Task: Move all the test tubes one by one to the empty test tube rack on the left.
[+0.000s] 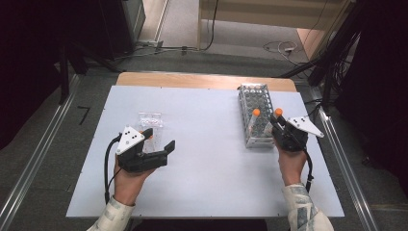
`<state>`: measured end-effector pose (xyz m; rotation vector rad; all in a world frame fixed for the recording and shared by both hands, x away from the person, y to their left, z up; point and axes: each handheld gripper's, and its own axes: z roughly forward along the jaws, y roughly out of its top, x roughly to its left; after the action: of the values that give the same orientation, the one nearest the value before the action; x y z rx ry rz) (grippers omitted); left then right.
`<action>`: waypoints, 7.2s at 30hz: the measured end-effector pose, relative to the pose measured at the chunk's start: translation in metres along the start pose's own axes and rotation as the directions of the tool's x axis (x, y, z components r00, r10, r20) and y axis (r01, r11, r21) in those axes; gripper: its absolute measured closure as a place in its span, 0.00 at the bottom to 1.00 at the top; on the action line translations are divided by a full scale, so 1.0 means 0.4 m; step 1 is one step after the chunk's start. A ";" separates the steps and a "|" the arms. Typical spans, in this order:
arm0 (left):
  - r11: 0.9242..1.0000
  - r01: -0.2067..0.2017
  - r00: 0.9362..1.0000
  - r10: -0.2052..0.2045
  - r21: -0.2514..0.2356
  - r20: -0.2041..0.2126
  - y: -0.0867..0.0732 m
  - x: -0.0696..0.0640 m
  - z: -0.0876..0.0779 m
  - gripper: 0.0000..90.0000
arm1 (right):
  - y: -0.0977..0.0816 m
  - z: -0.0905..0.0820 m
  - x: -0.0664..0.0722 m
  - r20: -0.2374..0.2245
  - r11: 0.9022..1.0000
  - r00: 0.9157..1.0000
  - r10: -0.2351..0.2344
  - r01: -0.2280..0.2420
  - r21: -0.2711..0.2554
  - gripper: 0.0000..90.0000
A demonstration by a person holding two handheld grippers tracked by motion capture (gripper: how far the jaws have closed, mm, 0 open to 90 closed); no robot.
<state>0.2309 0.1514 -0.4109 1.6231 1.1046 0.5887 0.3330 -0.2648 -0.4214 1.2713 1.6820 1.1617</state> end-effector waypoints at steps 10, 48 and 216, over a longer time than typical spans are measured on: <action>1.000 -0.001 1.000 0.001 0.004 0.001 0.000 -0.001 0.000 0.17 | 0.031 -0.049 0.002 -0.034 0.999 0.999 0.007 -0.008 -0.039 0.80; 1.000 -0.005 1.000 0.005 -0.009 0.003 0.004 -0.007 -0.009 0.17 | 0.026 -0.095 0.071 -0.162 1.000 0.987 -0.019 0.017 -0.017 0.80; 0.999 -0.027 0.993 0.022 -0.042 -0.120 0.016 0.090 -0.075 0.77 | -0.099 -0.091 0.457 -0.608 0.956 0.781 -0.143 0.268 0.119 0.28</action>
<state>0.2252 0.1972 -0.4001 1.5827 1.1526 0.7286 0.2403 -0.1008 -0.4508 0.8303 2.3871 1.3699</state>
